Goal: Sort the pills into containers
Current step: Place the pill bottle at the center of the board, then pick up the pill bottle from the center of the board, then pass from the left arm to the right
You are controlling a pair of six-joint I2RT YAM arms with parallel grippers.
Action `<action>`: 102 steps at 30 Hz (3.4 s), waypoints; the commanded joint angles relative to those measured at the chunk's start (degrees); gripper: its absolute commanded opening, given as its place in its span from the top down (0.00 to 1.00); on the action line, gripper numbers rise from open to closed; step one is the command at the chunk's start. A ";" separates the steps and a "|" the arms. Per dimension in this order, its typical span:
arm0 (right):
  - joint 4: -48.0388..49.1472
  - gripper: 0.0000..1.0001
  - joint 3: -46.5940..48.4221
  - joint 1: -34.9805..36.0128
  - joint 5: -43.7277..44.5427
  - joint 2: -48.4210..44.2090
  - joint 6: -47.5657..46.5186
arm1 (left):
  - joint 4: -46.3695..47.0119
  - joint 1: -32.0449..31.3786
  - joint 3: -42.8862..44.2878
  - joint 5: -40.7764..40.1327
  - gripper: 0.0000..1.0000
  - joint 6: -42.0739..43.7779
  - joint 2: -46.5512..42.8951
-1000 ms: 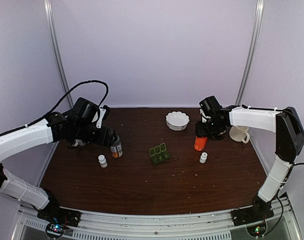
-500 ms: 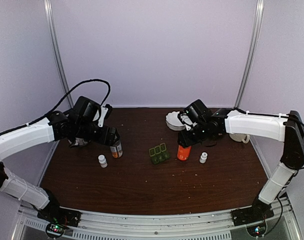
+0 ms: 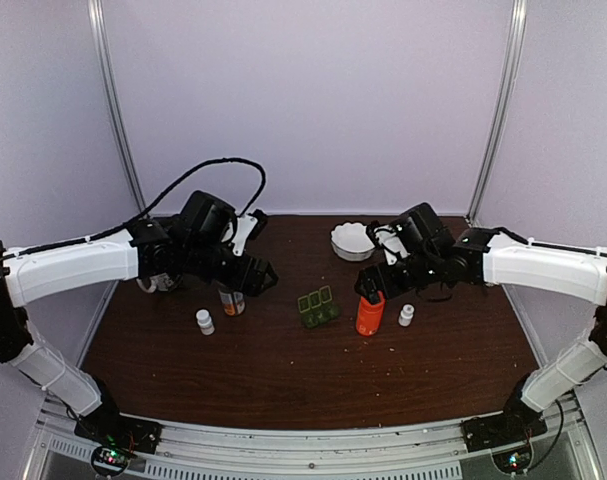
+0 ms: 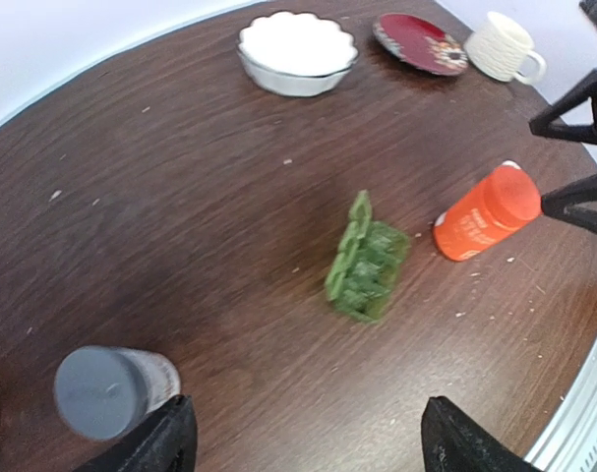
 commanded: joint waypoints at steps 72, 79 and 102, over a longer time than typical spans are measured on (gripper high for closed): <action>40.62 0.04 -34.40 -1.40 -19.75 -41.54 2.47 | 4.28 -7.24 31.94 27.52 0.61 3.85 18.04; 56.42 0.05 -33.42 -1.07 -29.12 -36.99 9.00 | 15.22 -3.65 24.85 36.50 0.61 -4.91 10.64; 61.05 0.27 -24.45 5.31 -27.99 -26.58 7.23 | 28.97 -3.28 19.97 44.49 0.61 -15.09 5.85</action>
